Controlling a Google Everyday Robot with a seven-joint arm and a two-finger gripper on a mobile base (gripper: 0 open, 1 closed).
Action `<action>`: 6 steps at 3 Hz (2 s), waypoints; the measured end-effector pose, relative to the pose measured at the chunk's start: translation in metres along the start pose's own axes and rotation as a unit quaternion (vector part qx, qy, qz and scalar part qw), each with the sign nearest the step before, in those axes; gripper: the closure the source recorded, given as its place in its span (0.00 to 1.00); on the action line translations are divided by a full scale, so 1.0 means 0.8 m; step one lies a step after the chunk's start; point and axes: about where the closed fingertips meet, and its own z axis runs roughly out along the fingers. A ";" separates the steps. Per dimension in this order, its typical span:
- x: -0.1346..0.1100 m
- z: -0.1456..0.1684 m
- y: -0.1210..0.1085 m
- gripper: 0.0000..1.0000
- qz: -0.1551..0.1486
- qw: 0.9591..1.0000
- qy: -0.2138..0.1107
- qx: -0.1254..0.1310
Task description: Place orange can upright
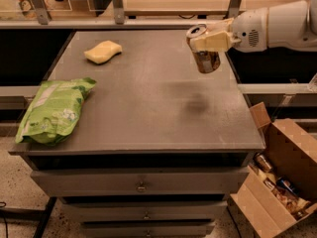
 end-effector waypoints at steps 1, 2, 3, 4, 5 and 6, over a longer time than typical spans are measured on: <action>0.006 -0.006 -0.001 1.00 0.078 0.991 -0.106 -0.026; 0.012 -0.013 -0.004 1.00 0.125 0.974 -0.182 -0.050; 0.013 -0.019 -0.006 1.00 0.137 0.964 -0.218 -0.064; 0.016 -0.023 -0.008 1.00 0.133 0.960 -0.236 -0.069; 0.022 -0.026 -0.011 1.00 0.119 0.962 -0.237 -0.067; 0.035 -0.029 -0.016 0.80 0.102 0.967 -0.226 -0.060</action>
Offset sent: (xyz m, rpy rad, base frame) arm -0.0035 -0.0341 -0.0085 0.6646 0.1147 0.0025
